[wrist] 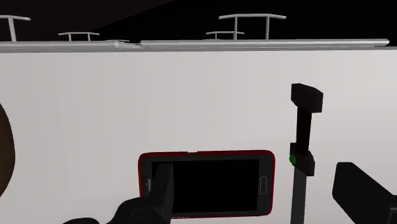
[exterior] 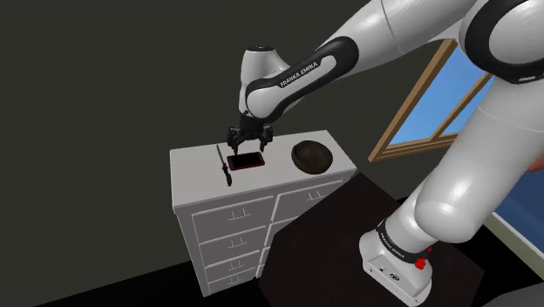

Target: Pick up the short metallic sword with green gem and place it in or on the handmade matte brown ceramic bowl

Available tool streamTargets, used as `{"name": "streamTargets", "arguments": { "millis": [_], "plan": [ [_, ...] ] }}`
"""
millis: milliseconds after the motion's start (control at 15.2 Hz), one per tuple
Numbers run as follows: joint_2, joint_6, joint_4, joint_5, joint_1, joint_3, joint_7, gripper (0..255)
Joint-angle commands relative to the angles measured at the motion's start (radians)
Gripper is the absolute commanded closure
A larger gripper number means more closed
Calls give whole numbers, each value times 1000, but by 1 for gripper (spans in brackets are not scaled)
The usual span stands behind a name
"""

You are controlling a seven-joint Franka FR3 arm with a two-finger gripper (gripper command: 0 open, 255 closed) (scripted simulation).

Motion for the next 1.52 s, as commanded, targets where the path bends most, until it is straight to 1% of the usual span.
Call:
{"name": "streamTargets", "arguments": {
  "millis": [0,396,924,1452],
  "plan": [
    [86,27,63,-22,19,2,48,0],
    [314,80,251,-69,75,-19,140,0],
    [394,154,258,-88,92,-35,154,0],
    [394,154,258,-88,92,-35,153,0]
  ]
}}
